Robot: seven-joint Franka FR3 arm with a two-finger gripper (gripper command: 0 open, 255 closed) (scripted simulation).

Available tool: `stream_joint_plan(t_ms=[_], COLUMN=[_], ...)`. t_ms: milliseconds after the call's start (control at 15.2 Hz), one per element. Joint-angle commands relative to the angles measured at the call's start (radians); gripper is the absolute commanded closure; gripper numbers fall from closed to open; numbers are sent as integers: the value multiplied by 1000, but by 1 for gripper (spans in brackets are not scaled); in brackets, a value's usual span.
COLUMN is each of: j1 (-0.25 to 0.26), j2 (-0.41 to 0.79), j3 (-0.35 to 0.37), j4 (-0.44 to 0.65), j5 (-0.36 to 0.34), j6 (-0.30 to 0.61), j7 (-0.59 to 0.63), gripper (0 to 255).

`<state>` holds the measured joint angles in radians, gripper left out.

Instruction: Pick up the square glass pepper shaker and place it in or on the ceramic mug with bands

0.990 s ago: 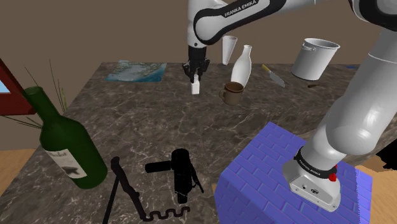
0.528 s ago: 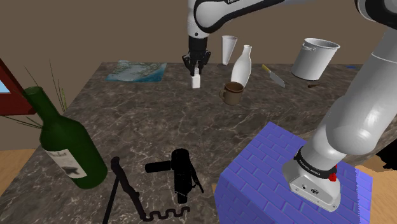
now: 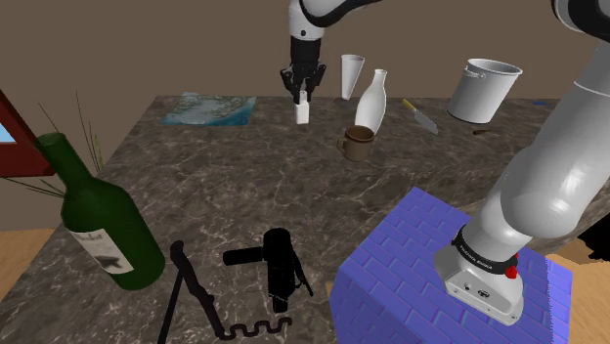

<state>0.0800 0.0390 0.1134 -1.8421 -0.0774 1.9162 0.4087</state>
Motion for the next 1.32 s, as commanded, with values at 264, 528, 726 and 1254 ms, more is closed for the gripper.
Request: stream_joint_plan(t_ms=[264,528,726,1254], j1=[0,-34,-57,-117], j2=[-5,-126,-210,-407], j3=[0,-34,-65,-164], j4=[70,-49,-124,-269], j5=[3,16,20,1], j6=[-76,-72,-78,-120], j7=[-6,-78,-134,-289], gripper=[255,255,255,255])
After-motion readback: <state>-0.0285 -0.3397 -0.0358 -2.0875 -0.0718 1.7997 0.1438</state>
